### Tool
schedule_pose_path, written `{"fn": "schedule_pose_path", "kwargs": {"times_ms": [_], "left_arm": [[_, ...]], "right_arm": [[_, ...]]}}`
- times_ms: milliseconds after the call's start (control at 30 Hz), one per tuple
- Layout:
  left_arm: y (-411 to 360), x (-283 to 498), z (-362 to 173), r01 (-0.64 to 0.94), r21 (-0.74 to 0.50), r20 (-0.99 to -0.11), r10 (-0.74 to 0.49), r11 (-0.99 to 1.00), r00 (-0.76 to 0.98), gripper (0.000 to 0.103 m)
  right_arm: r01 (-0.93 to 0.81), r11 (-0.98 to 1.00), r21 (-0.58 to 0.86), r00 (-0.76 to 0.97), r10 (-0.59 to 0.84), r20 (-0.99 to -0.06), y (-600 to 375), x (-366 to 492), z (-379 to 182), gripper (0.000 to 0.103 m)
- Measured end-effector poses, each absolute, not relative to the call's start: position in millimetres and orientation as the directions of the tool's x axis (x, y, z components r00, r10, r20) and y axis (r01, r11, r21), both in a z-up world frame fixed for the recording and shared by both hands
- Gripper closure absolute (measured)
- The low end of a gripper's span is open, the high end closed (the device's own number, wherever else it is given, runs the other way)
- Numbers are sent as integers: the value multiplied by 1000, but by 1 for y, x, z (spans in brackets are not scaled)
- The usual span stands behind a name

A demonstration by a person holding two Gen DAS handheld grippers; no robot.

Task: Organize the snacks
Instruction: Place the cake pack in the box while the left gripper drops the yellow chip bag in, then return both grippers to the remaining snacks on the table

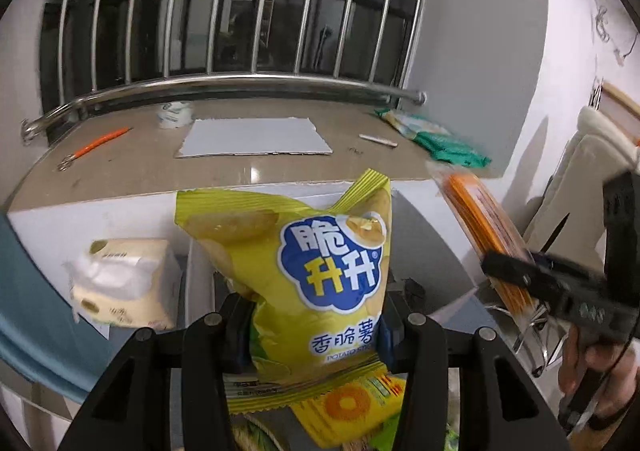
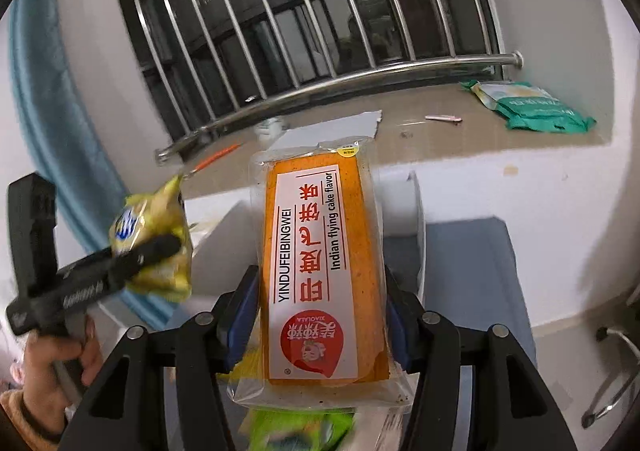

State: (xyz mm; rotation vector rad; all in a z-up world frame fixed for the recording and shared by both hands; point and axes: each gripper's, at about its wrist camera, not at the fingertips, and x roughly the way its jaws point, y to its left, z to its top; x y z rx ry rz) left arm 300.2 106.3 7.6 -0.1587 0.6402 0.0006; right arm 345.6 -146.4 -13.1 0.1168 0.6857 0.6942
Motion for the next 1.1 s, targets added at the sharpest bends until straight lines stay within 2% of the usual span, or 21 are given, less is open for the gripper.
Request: {"fn": "schedule_pose_path", "kwargs": {"times_ms": [67,100,133,167,200,233,333,433,633,900,1100], "left_arm": [[107,315,1,-26,-148,-604,-70,989,794,47],[109,322,-4,-24,-158,-613,-79,987,787,32],[112,329,-9,-43,-163,-630,-70,986,774,8],[115,333,-12,-74,-156,-642,-45,985,765,0],[118,334,-14,-104,-150,-644,-17,983,765,0],[121,334,-15,-122,-154,-647,-6,981,762,0],[129,329,-21,-109,-203,-652,-51,973,756,0],[130,319,-23,-124,-188,-655,-31,974,755,0],[122,294,-12,-110,-165,-633,-20,980,774,0],[94,213,8,-40,-94,-563,-20,995,826,0],[71,136,-9,-32,-100,-534,-27,995,845,0]], "right_arm": [[-525,792,312,558,597,-576,-138,369,-15,43],[-511,798,319,555,589,-588,-134,381,-17,39],[-506,801,320,552,585,-594,-131,390,-19,36],[-509,802,312,547,581,-602,-127,399,-21,20],[-506,810,296,539,565,-625,-121,408,-24,3],[-499,819,282,535,548,-643,-117,416,-26,0],[-474,843,252,582,515,-629,-119,418,-19,0],[-490,825,283,577,550,-604,-127,411,-14,0],[-520,826,218,596,534,-599,-130,392,-8,0],[-598,776,202,605,602,-522,-162,317,10,0],[-604,768,214,613,619,-491,-202,248,-6,0]]}}
